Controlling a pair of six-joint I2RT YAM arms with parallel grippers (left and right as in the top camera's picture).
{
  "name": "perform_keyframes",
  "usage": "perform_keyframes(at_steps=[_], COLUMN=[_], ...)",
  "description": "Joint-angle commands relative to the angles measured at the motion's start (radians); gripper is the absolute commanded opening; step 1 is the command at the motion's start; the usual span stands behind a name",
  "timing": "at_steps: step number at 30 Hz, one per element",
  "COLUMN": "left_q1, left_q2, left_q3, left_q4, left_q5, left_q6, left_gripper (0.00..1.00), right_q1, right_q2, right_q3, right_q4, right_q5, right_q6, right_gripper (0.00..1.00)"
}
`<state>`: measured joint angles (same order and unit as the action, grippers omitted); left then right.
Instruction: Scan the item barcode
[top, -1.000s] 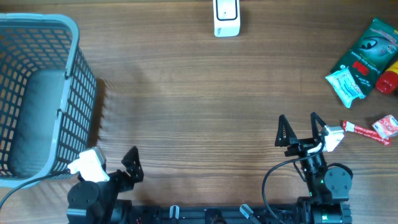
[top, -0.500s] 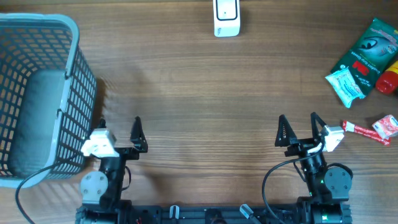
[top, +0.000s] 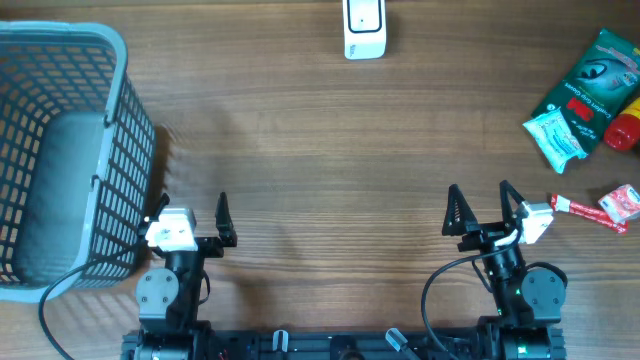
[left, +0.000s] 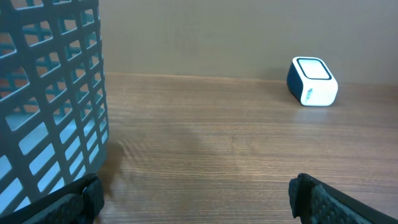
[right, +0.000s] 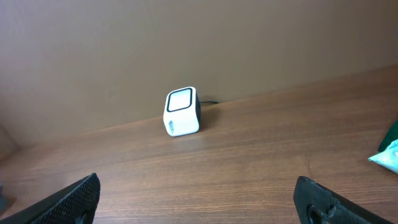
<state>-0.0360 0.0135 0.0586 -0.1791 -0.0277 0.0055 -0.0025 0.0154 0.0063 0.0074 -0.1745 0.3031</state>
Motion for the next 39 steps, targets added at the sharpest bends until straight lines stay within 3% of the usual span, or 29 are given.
perform_keyframes(at_steps=[1,4,21,26,39], left_q1=[0.008,0.008,0.008,0.008,0.008], left_q2=[-0.010,-0.010,-0.010,-0.010,-0.010], left_q3=[-0.012,-0.053,-0.053,-0.053,-0.053], left_q4=[0.018,0.108,0.108,0.108,0.108], left_q5=[0.013,0.012,0.012,0.012,0.012], left_q6=[0.039,0.039,0.039,0.040,0.040], left_gripper=[1.00,1.00,1.00,1.00,1.00], right_q1=[0.005,0.005,0.005,0.005,0.009], right_q2=[-0.011,-0.011,-0.011,0.016,0.061], right_q3=[-0.001,-0.001,-0.001,-0.001,-0.001], right_q4=[0.004,0.004,0.000,0.003,0.003], right_q5=[0.019,0.019,0.068,0.017,0.019], right_q6=[0.013,0.013,0.005,-0.291,-0.303], right_gripper=[1.00,1.00,1.00,1.00,1.00])
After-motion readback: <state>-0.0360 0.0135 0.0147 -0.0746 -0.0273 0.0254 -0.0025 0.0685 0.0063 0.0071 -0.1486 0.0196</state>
